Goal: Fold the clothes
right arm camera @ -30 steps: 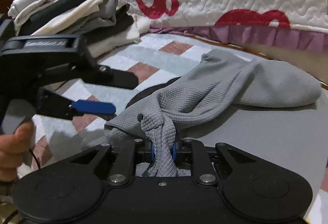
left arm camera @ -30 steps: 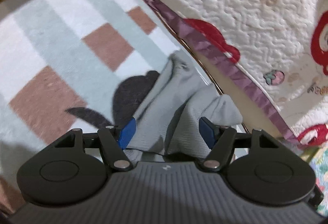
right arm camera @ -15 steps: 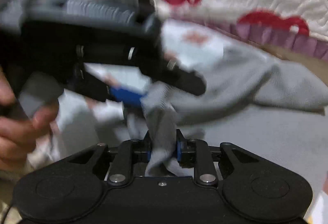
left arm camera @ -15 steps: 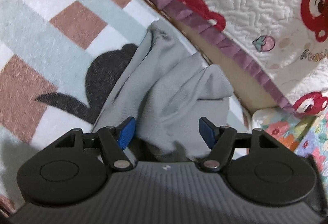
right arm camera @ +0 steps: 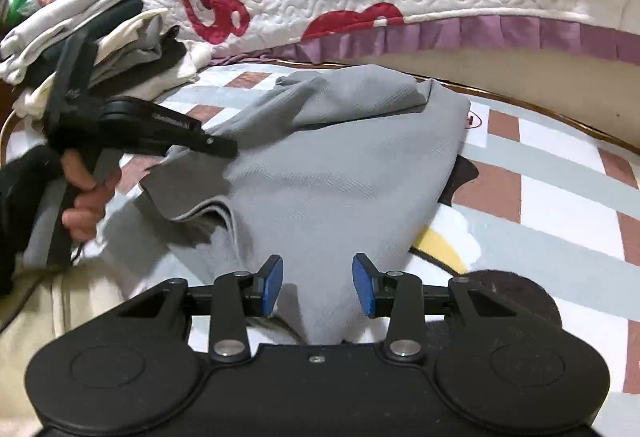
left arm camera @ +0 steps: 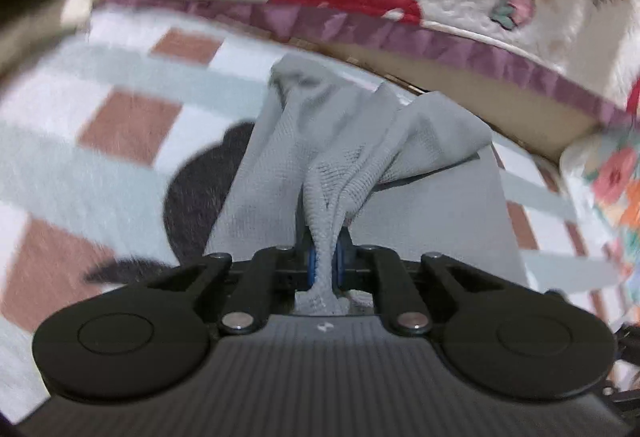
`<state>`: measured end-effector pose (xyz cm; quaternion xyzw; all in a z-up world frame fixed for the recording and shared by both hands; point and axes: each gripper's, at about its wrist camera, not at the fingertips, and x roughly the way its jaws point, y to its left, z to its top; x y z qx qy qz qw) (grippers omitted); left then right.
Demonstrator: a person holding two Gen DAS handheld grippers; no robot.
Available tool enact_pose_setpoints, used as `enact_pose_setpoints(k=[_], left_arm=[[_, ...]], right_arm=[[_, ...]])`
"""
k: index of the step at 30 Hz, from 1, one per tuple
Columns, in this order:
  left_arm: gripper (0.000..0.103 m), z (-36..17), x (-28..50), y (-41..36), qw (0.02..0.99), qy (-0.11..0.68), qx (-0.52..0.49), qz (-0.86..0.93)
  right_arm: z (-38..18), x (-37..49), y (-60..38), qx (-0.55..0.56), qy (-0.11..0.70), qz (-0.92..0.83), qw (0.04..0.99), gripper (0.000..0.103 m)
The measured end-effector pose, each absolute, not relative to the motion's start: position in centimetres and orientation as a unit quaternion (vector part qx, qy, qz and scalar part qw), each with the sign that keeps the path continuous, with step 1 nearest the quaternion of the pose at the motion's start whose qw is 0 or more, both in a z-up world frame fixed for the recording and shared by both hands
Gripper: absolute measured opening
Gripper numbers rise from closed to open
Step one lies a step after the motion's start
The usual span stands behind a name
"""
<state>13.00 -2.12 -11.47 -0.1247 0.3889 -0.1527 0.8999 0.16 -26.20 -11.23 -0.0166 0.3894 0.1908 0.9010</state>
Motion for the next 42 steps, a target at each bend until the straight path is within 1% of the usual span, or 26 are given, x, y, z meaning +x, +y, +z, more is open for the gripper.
enact_pose_setpoints(k=[4,8,12,14,15,17,19,20,21,22,23,25,28,34,38,42], left_arm=[[0.008,-9.1,12.7,-0.9,0.908,0.360,-0.152,-0.152],[0.008,-12.6,13.5,-0.5,0.887,0.414,-0.152,-0.135],[0.008,-12.2,13.5,-0.5,0.890,0.406,-0.149,-0.145],[0.009,-12.2,13.6,0.0,0.887,0.406,-0.163,-0.148],[0.009,-12.3,13.7,0.4,0.886,0.403,-0.176,-0.149],[0.009,-12.3,13.7,1.0,0.885,0.397,-0.193,-0.148],[0.009,-12.1,13.7,0.8,0.889,0.395,-0.175,-0.149],[0.009,-12.0,13.7,0.5,0.891,0.397,-0.163,-0.148],[0.010,-12.0,13.8,0.1,0.890,0.406,-0.146,-0.144],[0.011,-12.1,13.8,-0.2,0.889,0.418,-0.127,-0.137],[0.014,-12.2,13.9,-0.5,0.887,0.429,-0.111,-0.130],[0.014,-12.2,14.0,-0.6,0.885,0.436,-0.103,-0.126],[0.015,-12.2,14.1,-0.1,0.882,0.439,-0.118,-0.124],[0.015,-12.5,14.0,0.6,0.882,0.432,-0.142,-0.125],[0.015,-12.3,13.6,0.8,0.895,0.400,-0.143,-0.136],[0.015,-11.6,13.5,0.8,0.894,0.396,-0.145,-0.150]], right_arm=[[-11.5,-0.5,-24.9,-0.039,0.386,0.213,0.896,0.045],[-11.5,-0.1,-23.6,-0.049,0.391,0.228,0.890,0.045],[-11.0,0.8,-22.8,-0.039,0.381,0.240,0.892,0.045],[-10.8,1.7,-22.7,-0.024,0.376,0.247,0.893,0.047],[-11.2,2.2,-22.7,-0.015,0.376,0.248,0.893,0.049],[-12.1,3.4,-22.8,0.005,0.382,0.251,0.889,0.049],[-13.5,4.3,-22.4,0.015,0.403,0.262,0.877,0.048],[-13.8,4.1,-21.9,0.004,0.400,0.275,0.874,0.046],[-14.0,3.6,-21.2,-0.016,0.392,0.300,0.870,0.028],[-14.2,3.0,-20.5,-0.040,0.383,0.320,0.866,0.017],[-14.4,2.3,-19.7,-0.073,0.373,0.328,0.865,0.017],[-14.9,1.1,-18.5,-0.130,0.357,0.327,0.866,0.017],[-14.6,0.4,-17.7,-0.162,0.345,0.324,0.866,0.017],[-14.2,-0.6,-17.4,-0.174,0.334,0.335,0.864,0.017],[-14.7,-1.2,-16.4,-0.231,0.314,0.338,0.857,0.018],[-14.5,-1.5,-16.2,-0.227,0.319,0.355,0.849,0.018]])
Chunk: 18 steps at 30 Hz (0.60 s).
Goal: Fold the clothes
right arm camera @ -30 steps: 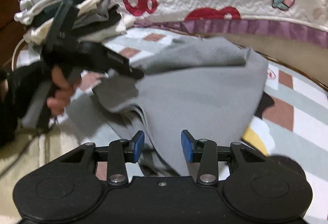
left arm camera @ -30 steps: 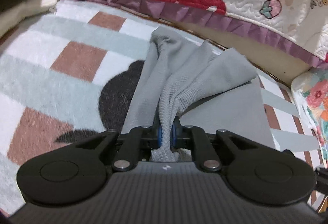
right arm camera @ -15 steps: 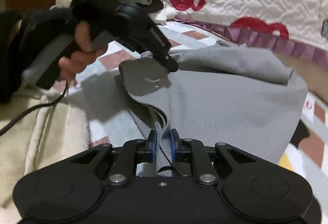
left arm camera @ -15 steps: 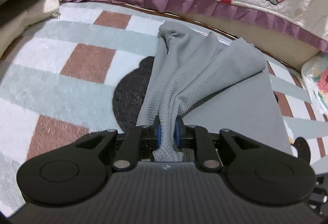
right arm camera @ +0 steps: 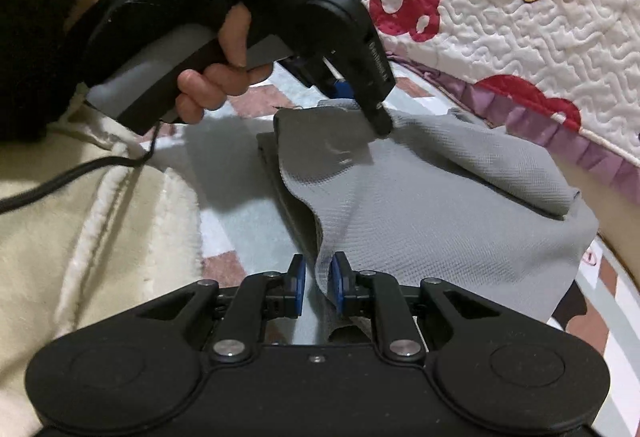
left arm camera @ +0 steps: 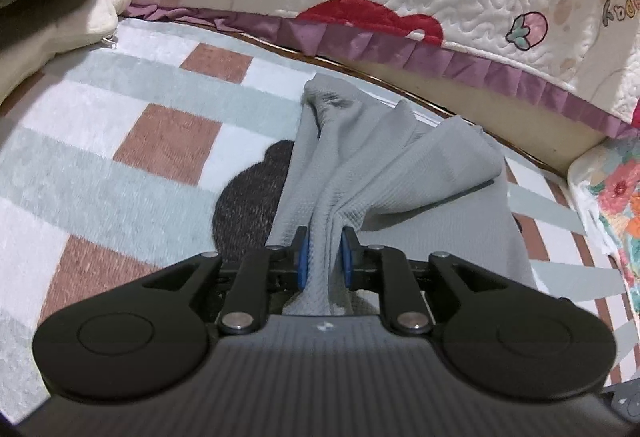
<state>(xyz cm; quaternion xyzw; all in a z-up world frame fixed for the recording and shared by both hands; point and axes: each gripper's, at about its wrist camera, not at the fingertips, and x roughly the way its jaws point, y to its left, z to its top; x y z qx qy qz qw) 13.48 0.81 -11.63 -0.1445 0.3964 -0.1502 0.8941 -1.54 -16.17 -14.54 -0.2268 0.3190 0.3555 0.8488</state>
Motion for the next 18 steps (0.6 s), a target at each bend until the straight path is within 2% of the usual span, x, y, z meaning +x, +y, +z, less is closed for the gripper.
enact_pose_setpoints(k=[1,2,3,4,7,9,11,14,18], left_arm=[[0.016,-11.3,13.4,0.8,0.890,0.401,-0.137,-0.167],[0.022,-10.9,13.2,0.7,0.886,0.405,-0.128,-0.184],[0.036,-10.6,13.1,0.6,0.882,0.409,-0.120,-0.200],[0.041,-10.1,12.9,0.5,0.880,0.411,-0.105,-0.213],[0.042,-8.9,12.1,-0.8,0.887,0.411,-0.023,-0.211],[0.042,-9.0,11.9,-1.3,0.889,0.418,0.021,-0.186],[0.042,-9.7,12.2,-1.3,0.885,0.438,0.055,-0.145],[0.045,-10.1,12.4,-0.6,0.877,0.457,0.042,-0.141],[0.054,-9.4,12.3,-1.1,0.876,0.454,0.094,-0.132]], right_arm=[[-14.4,-1.5,-16.3,-0.218,0.324,0.363,0.846,0.018],[-14.2,-1.2,-16.5,-0.192,0.337,0.382,0.839,0.017],[-14.3,-1.0,-16.7,-0.156,0.357,0.408,0.826,0.016],[-14.6,-0.9,-16.8,-0.127,0.373,0.425,0.815,0.009],[-14.5,-0.8,-17.2,-0.110,0.384,0.404,0.823,0.011],[-13.6,0.0,-18.9,-0.061,0.380,0.383,0.840,0.017],[-12.5,0.8,-21.2,0.009,0.373,0.370,0.851,0.017],[-11.2,1.8,-24.2,0.070,0.361,0.326,0.871,0.017],[-11.2,3.0,-26.7,0.084,0.370,0.234,0.895,0.021]])
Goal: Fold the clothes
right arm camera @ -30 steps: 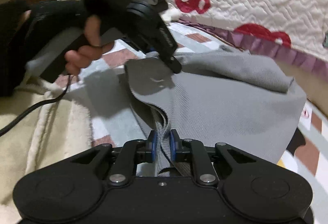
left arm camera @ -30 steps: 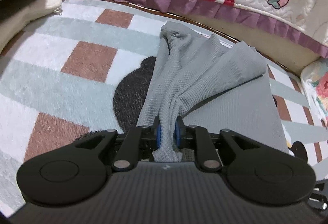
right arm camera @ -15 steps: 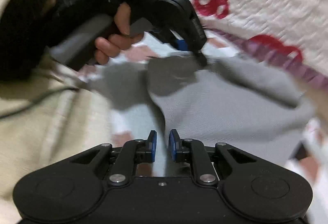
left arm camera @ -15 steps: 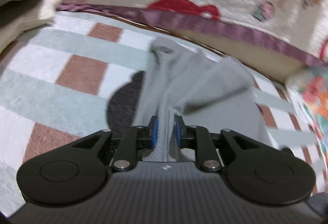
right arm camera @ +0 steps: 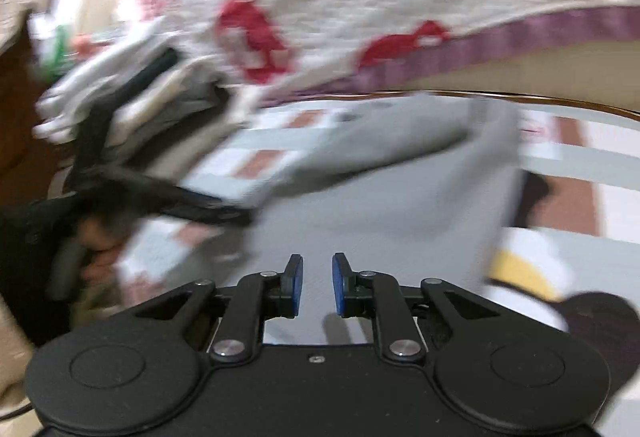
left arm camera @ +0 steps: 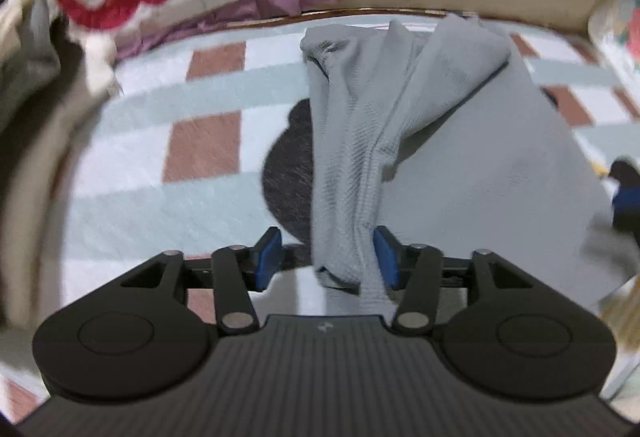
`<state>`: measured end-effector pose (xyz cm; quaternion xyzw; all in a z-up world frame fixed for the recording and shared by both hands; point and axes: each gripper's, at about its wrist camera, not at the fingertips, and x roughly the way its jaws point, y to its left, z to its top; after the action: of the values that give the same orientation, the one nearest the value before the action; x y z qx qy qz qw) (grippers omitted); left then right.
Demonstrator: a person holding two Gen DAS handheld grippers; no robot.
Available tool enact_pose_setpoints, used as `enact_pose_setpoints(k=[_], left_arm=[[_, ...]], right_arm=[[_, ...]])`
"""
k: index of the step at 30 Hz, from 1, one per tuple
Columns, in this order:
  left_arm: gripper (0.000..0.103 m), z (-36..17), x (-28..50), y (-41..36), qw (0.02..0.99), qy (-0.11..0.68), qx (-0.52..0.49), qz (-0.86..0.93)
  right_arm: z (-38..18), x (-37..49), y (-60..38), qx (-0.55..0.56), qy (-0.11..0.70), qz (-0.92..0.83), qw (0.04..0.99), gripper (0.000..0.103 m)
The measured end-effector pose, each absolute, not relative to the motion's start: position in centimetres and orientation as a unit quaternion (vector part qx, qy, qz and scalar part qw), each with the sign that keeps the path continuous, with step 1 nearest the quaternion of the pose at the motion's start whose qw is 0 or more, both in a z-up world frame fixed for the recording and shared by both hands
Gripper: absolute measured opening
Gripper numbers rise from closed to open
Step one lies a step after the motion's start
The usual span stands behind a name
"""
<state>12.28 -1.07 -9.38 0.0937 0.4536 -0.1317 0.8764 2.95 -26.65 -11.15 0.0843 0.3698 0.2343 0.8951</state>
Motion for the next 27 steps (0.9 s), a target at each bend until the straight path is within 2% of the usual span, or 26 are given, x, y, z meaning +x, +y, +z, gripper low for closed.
enact_pose_setpoints(k=[5,6,9,13,15,23,27], left_arm=[[0.052,-7.7,12.2,-0.3,0.886,0.443,0.095,-0.098],[0.052,-7.0,11.7,-0.8,0.889,0.429,0.124,-0.105],[0.054,-5.4,10.4,-3.5,0.888,0.386,0.198,-0.151],[0.061,-3.5,11.2,-7.3,0.903,0.331,0.151,-0.227],[0.069,-3.2,12.6,-9.4,0.909,0.301,0.140,-0.254],[0.069,-9.1,18.8,-19.4,0.832,0.256,0.402,-0.283],[0.067,-9.3,21.8,-19.3,0.831,0.305,0.352,-0.305]], right_arm=[[-13.4,3.6,-25.5,-0.027,0.393,0.230,0.890,0.024],[-13.9,3.3,-24.7,-0.065,0.388,0.243,0.886,0.028],[-15.0,2.3,-23.4,-0.137,0.360,0.250,0.888,0.028],[-15.0,2.6,-24.9,-0.080,0.366,0.252,0.892,0.028],[-15.2,2.5,-25.1,-0.073,0.362,0.258,0.893,0.029],[-15.6,2.2,-25.1,-0.069,0.359,0.270,0.891,0.029],[-15.5,2.3,-25.7,-0.073,0.362,0.289,0.883,0.029]])
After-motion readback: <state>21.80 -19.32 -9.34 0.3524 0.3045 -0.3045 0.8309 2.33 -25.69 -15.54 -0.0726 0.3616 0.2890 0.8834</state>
